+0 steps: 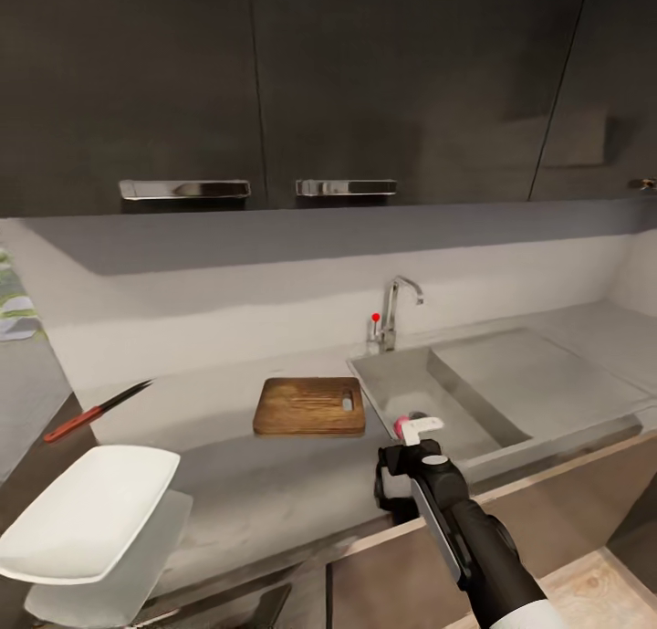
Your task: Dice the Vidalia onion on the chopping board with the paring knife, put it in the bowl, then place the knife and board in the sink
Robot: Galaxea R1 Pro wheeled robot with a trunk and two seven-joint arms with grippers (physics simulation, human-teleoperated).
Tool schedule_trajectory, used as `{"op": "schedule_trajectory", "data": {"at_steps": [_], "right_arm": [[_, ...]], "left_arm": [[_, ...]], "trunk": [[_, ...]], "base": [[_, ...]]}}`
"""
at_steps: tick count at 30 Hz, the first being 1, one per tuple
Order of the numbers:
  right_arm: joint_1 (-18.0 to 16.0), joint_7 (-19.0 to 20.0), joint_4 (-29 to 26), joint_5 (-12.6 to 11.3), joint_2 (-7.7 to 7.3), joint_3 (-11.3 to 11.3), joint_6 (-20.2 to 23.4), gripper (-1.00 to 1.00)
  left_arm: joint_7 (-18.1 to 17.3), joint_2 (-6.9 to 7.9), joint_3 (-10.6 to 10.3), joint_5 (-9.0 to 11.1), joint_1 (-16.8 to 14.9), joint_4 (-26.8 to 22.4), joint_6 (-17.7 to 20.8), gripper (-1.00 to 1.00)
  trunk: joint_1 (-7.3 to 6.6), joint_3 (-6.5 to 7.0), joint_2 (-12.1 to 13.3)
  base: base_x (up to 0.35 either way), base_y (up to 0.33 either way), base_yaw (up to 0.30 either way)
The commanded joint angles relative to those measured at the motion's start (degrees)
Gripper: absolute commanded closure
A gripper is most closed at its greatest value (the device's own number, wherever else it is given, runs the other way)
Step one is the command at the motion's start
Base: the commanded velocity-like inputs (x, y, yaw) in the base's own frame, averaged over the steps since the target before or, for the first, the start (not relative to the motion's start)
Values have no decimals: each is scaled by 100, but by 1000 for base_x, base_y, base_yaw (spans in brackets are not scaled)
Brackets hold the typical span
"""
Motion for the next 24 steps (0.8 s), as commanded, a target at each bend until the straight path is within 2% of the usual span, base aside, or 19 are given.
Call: {"op": "schedule_trajectory", "data": {"at_steps": [1, 9, 12, 21, 24], "right_arm": [[-5, -30, -4, -8, 0, 8, 29, -100], [-5, -30, -4, -8, -1, -2, 24, -100], [-5, -30, -4, -8, -1, -14, 21, -100], [-5, -52, -4, 1, 2, -32, 28, -100], [-51, -68, 8, 1, 2, -93, 29, -100]], "left_arm": [[-7, -2, 40, 1, 3, -10, -5, -100], [-7, -2, 39, 1, 3, -10, -5, -100], [-7, -2, 41, 1, 3, -10, -5, -100], [-7, -12, 45, 1, 3, -10, -5, -100], [-7, -19, 44, 1, 3, -10, -6, -100]], "trunk": [[1, -6, -5], [1, -6, -5], [1, -6, -5], [1, -6, -5], [1, -7, -5]], "base": [[0, 0, 273], [0, 0, 248], [65, -38, 66], [262, -153, 8], [103, -63, 11]]}}
